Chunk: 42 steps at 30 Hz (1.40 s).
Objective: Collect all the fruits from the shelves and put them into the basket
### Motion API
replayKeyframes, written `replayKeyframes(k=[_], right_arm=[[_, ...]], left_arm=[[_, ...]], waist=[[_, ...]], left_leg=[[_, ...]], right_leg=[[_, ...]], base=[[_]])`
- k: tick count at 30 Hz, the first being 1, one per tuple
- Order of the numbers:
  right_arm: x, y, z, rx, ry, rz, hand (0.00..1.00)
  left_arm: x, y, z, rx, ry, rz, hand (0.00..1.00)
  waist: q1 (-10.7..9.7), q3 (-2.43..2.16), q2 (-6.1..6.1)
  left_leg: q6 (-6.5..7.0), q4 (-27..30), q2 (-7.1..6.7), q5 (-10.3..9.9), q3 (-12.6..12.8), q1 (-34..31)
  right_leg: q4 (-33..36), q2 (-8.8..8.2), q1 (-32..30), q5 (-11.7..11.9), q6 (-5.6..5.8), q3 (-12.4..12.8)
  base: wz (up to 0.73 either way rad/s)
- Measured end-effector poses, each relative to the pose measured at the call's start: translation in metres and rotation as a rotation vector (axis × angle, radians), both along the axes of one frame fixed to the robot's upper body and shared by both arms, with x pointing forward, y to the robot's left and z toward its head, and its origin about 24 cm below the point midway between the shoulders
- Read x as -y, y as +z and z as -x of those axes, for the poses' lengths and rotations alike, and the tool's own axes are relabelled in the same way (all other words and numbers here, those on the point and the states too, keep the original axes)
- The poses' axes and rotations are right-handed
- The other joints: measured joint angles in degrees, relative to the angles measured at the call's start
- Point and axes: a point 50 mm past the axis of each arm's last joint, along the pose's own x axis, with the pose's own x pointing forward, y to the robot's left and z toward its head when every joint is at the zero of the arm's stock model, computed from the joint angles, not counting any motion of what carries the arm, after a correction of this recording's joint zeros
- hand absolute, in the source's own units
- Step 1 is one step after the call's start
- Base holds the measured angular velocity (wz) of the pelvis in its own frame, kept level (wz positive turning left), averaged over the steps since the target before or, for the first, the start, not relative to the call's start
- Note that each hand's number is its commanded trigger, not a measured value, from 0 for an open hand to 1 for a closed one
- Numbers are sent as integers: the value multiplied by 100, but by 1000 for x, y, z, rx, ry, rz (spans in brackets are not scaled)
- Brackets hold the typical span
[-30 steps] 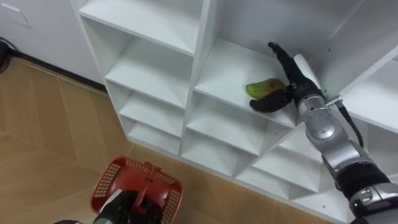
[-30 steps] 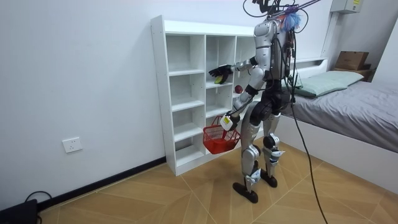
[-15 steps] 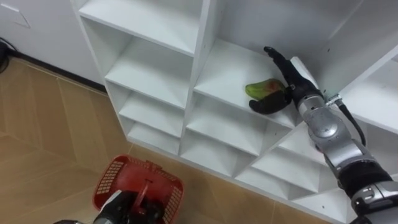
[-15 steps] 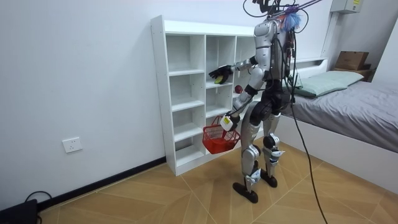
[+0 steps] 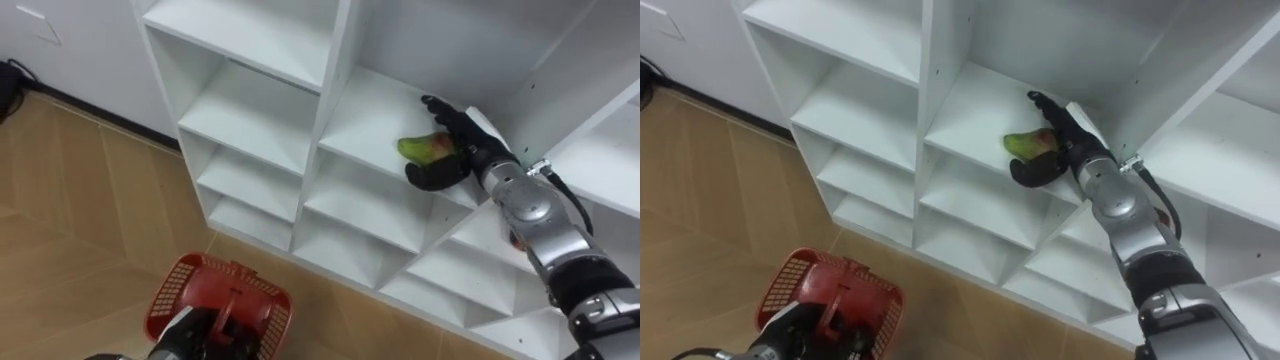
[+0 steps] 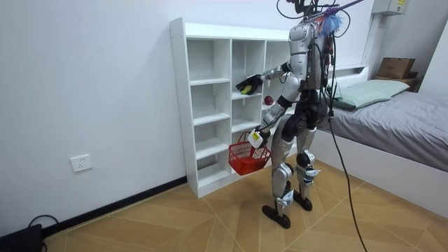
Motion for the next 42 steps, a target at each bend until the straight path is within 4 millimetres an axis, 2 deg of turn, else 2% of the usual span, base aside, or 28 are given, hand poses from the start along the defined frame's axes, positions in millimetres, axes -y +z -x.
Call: replayKeyframes(k=[1,2,3,10,24,36,42], right_arm=[[2,0,0,-9,4,8,50],[2,-1,1,-15,7,14,96],[3,-1,1,-22,9,22,100],[8,3,-2,-16,-22,24,100],[10,4,-2,-40,-11,5,100],[10,2,-1,-50,-19,-27,100],[5,0,6,-11,-14,-34,100]], left_arm=[[0,0,0,-4,1,-1,100],[0,0,0,-6,2,-1,100],[-1,0,1,-9,3,-2,100],[-1,-2,3,-25,7,-6,100],[-1,-2,3,-39,-18,-12,100],[0,1,-4,-22,-31,-11,100],[4,2,-9,-3,-22,-13,100]], waist=[[0,2,3],[0,2,4],[1,0,2],[16,23,35],[16,-1,0],[31,14,42],[22,-27,125]], left_leg=[[0,21,-2,0,-21,10],[-1,25,-6,0,-35,14],[-1,25,-7,0,-48,16],[0,18,-18,-1,-73,58],[9,14,-28,4,-74,58],[10,74,-31,3,-73,31],[13,62,-31,1,-69,21]], right_leg=[[-4,1,31,0,0,-17],[-3,1,40,0,0,-28],[-3,1,49,0,0,-42],[-13,1,125,1,4,-44],[-95,17,134,27,21,6],[-98,17,91,36,22,5],[-88,15,96,44,23,14]], base=[[11],[9],[5],[2],[0],[0],[0]])
